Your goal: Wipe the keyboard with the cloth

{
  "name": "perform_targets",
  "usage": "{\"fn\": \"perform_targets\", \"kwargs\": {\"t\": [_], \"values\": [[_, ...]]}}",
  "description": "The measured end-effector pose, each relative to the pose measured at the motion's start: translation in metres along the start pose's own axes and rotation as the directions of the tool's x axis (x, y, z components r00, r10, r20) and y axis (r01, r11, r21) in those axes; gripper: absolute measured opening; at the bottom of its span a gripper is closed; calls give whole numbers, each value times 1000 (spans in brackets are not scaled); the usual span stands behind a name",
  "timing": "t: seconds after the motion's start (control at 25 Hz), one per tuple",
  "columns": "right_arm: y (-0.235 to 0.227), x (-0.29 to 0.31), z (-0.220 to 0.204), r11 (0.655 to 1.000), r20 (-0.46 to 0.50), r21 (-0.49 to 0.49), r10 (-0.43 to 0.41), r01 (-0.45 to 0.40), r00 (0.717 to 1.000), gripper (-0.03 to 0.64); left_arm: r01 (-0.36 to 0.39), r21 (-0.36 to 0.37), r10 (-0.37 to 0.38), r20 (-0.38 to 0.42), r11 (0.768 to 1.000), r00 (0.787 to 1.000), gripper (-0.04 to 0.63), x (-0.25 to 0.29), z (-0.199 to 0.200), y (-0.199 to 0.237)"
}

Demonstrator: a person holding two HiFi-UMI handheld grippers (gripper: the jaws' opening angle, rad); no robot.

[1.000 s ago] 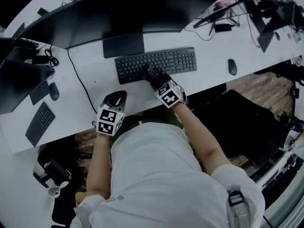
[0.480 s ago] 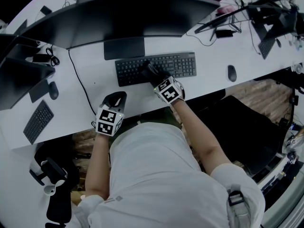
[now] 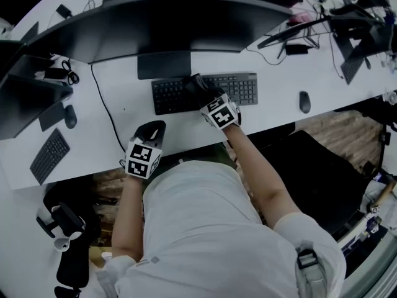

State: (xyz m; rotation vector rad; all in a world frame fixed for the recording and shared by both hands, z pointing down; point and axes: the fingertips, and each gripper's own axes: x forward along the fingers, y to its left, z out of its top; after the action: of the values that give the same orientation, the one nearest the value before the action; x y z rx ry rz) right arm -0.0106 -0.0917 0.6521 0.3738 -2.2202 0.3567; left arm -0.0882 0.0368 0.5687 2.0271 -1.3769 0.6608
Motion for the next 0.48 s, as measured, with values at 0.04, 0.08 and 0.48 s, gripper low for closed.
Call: {"fn": "perform_targets", "kwargs": {"t": [0.04, 0.08, 0.48], "values": [[-3, 1, 2, 1000, 2, 3, -4, 4, 1000, 135, -2, -2, 2, -2, 1000, 1000, -2, 0, 0, 0], [-5, 2, 3, 1000, 0, 8, -6, 6, 1000, 135, -3, -6, 3, -6, 1000, 1000, -2, -1, -2, -1], [-39, -8, -2, 992, -4, 98, -84, 84, 996, 133, 17, 6, -17, -7, 1000, 1000, -2, 6, 8, -4]]}}
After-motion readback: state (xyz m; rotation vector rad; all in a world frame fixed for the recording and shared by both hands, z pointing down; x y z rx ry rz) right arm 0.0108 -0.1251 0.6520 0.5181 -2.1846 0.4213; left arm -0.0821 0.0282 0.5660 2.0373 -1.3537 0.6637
